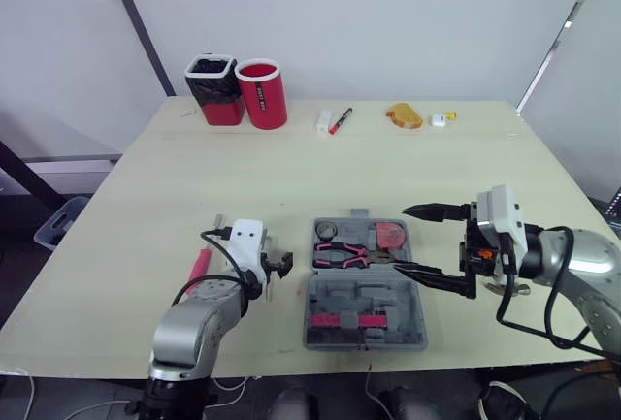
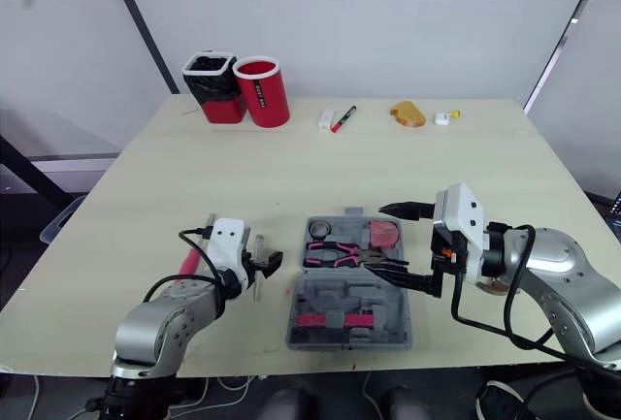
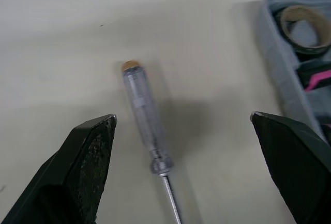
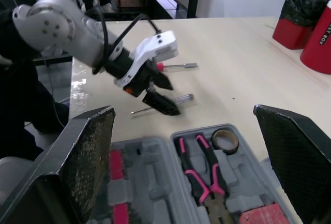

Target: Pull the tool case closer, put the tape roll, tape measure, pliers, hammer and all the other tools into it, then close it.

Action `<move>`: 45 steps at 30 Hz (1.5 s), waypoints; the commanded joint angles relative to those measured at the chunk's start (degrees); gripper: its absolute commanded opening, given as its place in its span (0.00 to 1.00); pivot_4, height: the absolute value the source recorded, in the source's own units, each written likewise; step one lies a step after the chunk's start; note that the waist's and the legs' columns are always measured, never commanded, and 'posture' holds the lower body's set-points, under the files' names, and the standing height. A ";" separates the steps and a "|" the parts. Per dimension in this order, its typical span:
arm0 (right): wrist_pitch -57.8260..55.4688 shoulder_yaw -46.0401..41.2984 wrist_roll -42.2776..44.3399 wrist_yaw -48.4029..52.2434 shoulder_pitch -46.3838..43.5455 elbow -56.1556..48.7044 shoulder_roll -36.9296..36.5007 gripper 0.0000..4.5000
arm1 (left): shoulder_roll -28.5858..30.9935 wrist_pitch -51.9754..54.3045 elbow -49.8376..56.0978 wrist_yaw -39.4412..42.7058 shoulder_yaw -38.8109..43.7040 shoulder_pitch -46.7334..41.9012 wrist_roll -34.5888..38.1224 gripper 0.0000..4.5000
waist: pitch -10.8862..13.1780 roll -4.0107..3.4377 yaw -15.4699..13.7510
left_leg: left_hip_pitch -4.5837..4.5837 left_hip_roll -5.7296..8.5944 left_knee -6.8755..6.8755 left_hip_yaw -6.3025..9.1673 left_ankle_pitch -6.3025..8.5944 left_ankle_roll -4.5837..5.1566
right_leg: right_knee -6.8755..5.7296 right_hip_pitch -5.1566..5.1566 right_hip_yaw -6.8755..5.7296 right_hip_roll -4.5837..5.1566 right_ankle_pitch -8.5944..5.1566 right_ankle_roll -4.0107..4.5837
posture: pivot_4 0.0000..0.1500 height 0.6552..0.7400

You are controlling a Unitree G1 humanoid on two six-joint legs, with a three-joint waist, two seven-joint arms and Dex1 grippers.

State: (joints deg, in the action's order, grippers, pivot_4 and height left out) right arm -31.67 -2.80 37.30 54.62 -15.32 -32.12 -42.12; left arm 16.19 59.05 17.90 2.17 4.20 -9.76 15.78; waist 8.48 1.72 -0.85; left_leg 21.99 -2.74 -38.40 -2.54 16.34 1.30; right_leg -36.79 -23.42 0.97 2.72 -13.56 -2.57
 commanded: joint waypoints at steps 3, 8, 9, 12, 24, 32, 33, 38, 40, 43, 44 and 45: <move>1.26 -0.41 -0.02 1.17 -0.32 0.54 -0.73 1.00 | -2.41 -4.21 -5.33 0.11 -0.14 -1.31 -1.75 0.72 | 0.00 -0.01 -0.01 | -0.01 0.04 -0.02 0.00 0.00 0.00 | -0.01 0.02 0.01 0.06 0.01 -0.01 | 1.00 1.00; 2.04 -2.12 -0.13 1.92 2.04 0.46 -2.20 1.00 | -2.76 -5.03 -5.40 1.98 0.70 0.21 -1.32 0.24 | -0.04 -0.06 -0.04 | -0.03 0.07 -0.03 0.00 0.00 0.01 | -0.01 0.05 0.01 0.08 0.03 -0.05 | 1.00 1.00; 2.23 -2.13 -0.18 1.99 2.27 0.51 -2.28 1.00 | -2.31 -4.79 -3.91 2.80 1.03 1.00 -0.79 0.12 | -0.04 -0.06 0.03 | -0.04 0.07 -0.03 0.00 0.00 0.01 | -0.01 0.05 0.02 0.09 0.03 -0.05 | 1.00 1.00; 2.61 -2.06 -0.24 2.04 2.69 0.44 -2.34 1.00 | -0.53 -4.91 1.11 6.72 2.50 4.45 1.43 0.01 | -0.03 -0.06 0.21 | -0.04 0.06 -0.03 -0.02 0.00 0.01 | 0.00 0.05 0.08 0.09 0.03 -0.06 | 1.00 1.00; 4.68 -1.76 -0.98 2.58 5.27 0.33 -2.22 1.00 | 13.75 -17.50 3.39 24.98 3.16 17.14 2.98 0.01 | -0.01 -0.07 0.07 | -0.03 0.03 -0.06 -0.10 0.00 0.01 | -0.03 -0.02 0.07 0.18 -0.10 0.18 | 1.00 1.00; 4.47 -2.02 -0.74 2.08 7.10 -1.44 -2.46 1.00 | 12.35 -18.80 0.80 24.02 2.80 18.50 2.09 0.01 | -0.01 -0.08 0.06 | -0.03 0.02 -0.02 -0.10 0.00 0.01 | -0.02 -0.03 0.05 0.19 -0.10 0.17 | 1.00 1.00; 4.53 -2.00 -0.80 2.04 7.22 -1.52 -2.46 1.00 | 12.34 -19.33 0.64 24.02 2.77 18.70 1.85 0.01 | -0.01 -0.08 0.09 | -0.04 0.03 -0.02 -0.11 0.00 0.01 | -0.02 -0.02 0.05 0.20 -0.10 0.17 | 1.00 1.00; 5.06 -1.79 -1.42 1.17 7.88 -1.47 -1.73 1.00 | 12.42 -19.54 1.90 24.81 3.67 20.29 3.37 0.45 | -0.02 -0.08 0.17 | -0.09 0.02 -0.03 -0.14 0.00 0.01 | -0.03 -0.02 0.07 0.19 -0.10 0.17 | 1.00 1.00; 5.28 -1.73 -1.62 0.77 7.96 -1.30 -1.45 1.00 | 13.51 -19.56 2.56 26.30 4.87 20.43 4.42 0.56 | -0.02 -0.08 0.19 | -0.09 0.01 -0.03 -0.14 0.00 0.01 | -0.04 -0.02 0.07 0.18 -0.10 0.17 | 1.00 1.00; 5.46 -1.85 -1.60 -0.23 8.06 -1.41 -0.83 1.00 | 16.80 -18.81 4.37 29.83 7.29 19.86 7.04 0.80 | -0.02 -0.08 0.31 | -0.09 -0.03 -0.02 -0.13 0.00 0.01 | -0.05 -0.03 0.06 0.13 -0.10 0.18 | 1.00 1.00; 5.48 -1.96 -1.48 -0.67 8.13 -1.54 -0.53 1.00 | 19.03 -18.41 5.33 32.11 8.45 19.33 8.28 0.80 | 0.00 -0.05 0.29 | -0.09 -0.05 -0.02 -0.12 0.00 0.01 | -0.05 -0.04 0.06 0.11 -0.10 0.18 | 1.00 1.00; 5.51 -1.99 -1.41 -0.98 8.18 -1.64 -0.34 1.00 | 20.62 -18.15 5.90 33.69 9.21 18.96 9.16 0.80 | 0.01 -0.02 0.26 | -0.08 -0.06 -0.02 -0.11 0.00 0.01 | -0.06 -0.05 0.04 0.09 -0.11 0.18 | 1.00 1.00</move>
State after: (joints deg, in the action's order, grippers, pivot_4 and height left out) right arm -27.20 -3.20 35.47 54.31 -7.15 -32.18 -42.64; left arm 35.30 40.97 19.98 33.24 10.53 10.03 22.86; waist 8.49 1.70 -0.59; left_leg 21.94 -2.85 -38.43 -2.61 16.34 1.31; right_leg -36.85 -23.49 0.98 2.77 -13.67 -2.38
